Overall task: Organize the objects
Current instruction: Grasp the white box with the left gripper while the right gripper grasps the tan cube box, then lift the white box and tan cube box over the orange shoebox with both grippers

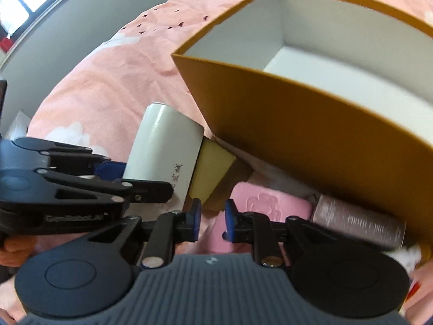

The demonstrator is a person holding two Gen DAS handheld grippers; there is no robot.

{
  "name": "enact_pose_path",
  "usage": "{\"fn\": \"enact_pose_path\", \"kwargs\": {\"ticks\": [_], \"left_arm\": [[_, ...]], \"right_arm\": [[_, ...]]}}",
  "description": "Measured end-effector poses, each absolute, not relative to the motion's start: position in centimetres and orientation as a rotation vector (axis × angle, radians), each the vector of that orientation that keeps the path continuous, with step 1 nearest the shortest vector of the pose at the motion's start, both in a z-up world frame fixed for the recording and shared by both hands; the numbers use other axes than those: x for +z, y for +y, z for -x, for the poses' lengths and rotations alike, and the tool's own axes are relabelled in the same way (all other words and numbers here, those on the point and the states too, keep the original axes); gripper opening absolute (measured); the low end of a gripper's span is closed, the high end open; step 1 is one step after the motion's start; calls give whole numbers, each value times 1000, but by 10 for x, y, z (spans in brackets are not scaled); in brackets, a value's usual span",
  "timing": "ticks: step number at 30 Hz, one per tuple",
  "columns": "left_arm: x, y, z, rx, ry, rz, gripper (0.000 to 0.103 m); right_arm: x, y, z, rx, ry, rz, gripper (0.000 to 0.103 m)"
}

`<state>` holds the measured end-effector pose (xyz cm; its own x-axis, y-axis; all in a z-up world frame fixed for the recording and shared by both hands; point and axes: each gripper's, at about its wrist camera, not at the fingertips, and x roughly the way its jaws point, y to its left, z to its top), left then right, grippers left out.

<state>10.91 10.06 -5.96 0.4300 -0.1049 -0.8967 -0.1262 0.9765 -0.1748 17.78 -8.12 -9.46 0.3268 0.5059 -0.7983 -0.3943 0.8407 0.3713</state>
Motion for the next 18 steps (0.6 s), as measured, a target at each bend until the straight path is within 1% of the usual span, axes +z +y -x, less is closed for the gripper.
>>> {"fn": "enact_pose_path", "kwargs": {"ticks": [1, 3, 5, 6, 7, 8, 9, 13, 18], "left_arm": [[-55, 103, -107, 13, 1117, 231, 37], [-47, 108, -105, 17, 1096, 228, 37], [-38, 113, -103, 16, 1075, 221, 37], [-35, 115, -103, 17, 1068, 219, 37], [-33, 118, -104, 19, 1063, 218, 37], [-32, 120, -104, 21, 1059, 218, 37], [-32, 122, -105, 23, 1057, 220, 37], [-36, 127, -104, 11, 1062, 225, 37], [-43, 133, -104, 1, 1071, 238, 38]], "right_arm": [[-93, -78, -179, 600, 1076, -88, 34], [-91, -72, -180, 622, 1059, -32, 46], [-90, -66, -181, 648, 1043, 27, 50], [-90, -63, -182, 659, 1037, 61, 56], [-91, -59, -182, 668, 1026, 99, 61], [-92, -57, -182, 671, 1014, 131, 70], [-93, -53, -182, 676, 997, 178, 73], [-98, -38, -179, 683, 946, 337, 73], [-108, -25, -177, 709, 930, 422, 72]]}}
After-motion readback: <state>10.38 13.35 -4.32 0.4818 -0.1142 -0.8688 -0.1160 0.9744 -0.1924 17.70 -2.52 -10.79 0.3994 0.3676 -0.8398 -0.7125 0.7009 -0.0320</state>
